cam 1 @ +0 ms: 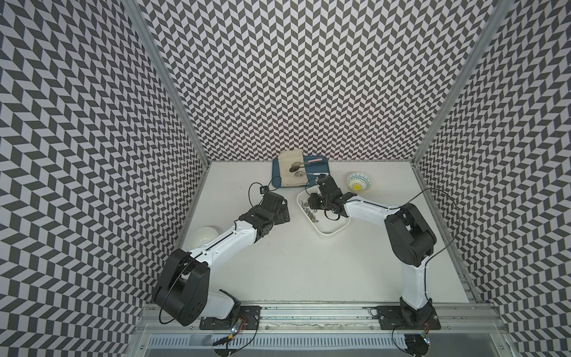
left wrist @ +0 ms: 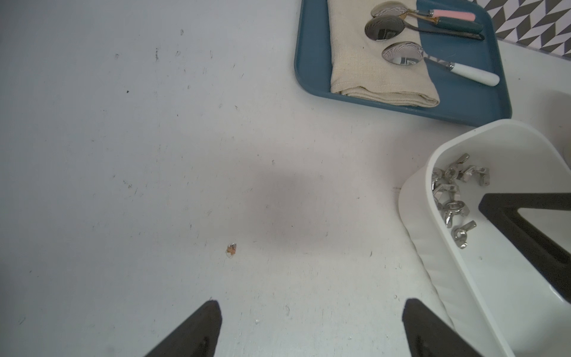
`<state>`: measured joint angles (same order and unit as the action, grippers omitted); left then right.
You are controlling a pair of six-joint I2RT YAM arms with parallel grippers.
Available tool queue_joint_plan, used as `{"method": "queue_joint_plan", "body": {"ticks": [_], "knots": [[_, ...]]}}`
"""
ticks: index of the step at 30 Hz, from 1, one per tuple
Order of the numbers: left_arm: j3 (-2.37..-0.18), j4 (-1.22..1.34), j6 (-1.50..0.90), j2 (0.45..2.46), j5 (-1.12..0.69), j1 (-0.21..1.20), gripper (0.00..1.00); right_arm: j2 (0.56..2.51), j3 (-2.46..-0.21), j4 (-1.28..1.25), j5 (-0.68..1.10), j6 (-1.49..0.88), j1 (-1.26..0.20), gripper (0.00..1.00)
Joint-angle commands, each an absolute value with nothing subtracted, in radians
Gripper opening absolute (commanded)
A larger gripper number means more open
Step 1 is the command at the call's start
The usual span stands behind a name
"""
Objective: Take out the wing nut from the storage box
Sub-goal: Pick up the wing nut from the storage box.
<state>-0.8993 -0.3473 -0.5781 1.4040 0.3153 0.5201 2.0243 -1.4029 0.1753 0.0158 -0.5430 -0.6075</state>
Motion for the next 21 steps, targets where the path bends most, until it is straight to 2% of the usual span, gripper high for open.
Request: {"method": "queue_joint_plan", "body": {"ticks": [1, 14, 21], "knots": [[-0.897, -0.370, -0.587, 1.371, 0.310, 0.527, 0.95, 2.050, -1.420, 0.203, -0.009, -0.597, -0.609, 0.32], [-0.902, -0.394, -0.569, 1.361, 0.317, 0.526, 0.96, 2.069, -1.410, 0.248, -0.040, -0.642, -0.609, 0.34], [-0.904, -0.403, -0.567, 1.347, 0.319, 0.526, 0.96, 2.097, -1.421, 0.242, -0.045, -0.646, -0.595, 0.31]]}}
